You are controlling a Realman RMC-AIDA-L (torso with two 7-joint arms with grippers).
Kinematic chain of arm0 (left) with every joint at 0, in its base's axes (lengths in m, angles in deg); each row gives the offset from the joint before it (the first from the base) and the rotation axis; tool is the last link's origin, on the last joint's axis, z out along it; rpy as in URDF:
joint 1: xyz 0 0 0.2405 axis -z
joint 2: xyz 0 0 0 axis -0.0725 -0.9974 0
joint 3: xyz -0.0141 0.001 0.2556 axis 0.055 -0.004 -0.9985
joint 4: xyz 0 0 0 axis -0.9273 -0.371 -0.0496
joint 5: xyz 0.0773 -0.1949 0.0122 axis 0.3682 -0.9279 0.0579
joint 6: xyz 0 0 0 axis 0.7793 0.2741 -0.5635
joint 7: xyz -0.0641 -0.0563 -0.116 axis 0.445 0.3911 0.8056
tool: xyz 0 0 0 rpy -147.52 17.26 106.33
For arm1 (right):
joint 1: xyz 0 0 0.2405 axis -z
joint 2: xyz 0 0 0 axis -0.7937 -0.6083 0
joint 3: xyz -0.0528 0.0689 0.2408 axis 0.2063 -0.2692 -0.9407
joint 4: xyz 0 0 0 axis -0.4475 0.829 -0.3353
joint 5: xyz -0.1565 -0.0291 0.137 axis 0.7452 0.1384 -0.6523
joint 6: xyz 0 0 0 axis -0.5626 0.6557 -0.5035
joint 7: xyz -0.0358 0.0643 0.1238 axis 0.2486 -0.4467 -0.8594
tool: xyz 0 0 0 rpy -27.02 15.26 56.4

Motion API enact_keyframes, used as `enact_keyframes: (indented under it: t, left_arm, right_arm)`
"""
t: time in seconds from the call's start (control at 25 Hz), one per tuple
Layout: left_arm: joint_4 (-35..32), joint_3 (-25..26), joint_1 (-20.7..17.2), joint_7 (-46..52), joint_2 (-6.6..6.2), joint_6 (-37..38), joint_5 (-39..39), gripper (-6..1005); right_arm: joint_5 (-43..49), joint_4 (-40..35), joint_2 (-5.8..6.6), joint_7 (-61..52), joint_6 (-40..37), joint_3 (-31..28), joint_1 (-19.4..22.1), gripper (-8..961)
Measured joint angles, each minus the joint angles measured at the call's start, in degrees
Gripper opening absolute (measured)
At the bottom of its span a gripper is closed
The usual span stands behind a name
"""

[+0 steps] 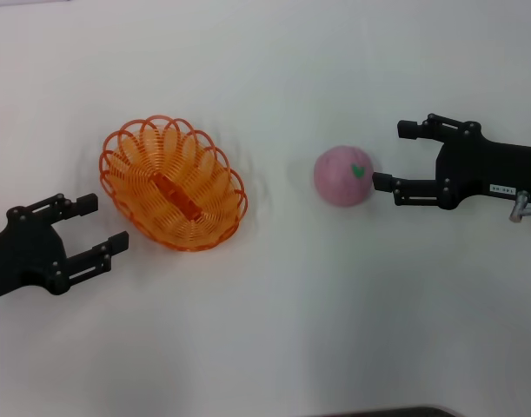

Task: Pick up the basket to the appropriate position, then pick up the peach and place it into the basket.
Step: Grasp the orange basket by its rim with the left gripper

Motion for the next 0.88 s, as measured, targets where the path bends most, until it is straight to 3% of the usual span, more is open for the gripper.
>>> enact_keyframes:
  t: [0.6,0.72,0.88]
  left_arm:
    - [0.10,0.27,-0.13,0.58,-0.02,0.33,0.00,692]
    - [-0.08,0.24,0.05,4.61,-0.06,0.42,0.01,691]
    - [-2.38,-0.16,1.33,17.93,-0.45,0.72,0.51,690]
  right_arm:
    - [0.00,0.07,0.00,0.00,-0.01,0.00,0.00,924]
    - [0.00,0.07,0.00,0.00,-0.01,0.05,-0.13,925]
    - [0.00,0.11,0.00,0.00,-0.01,0.25,-0.24,925]
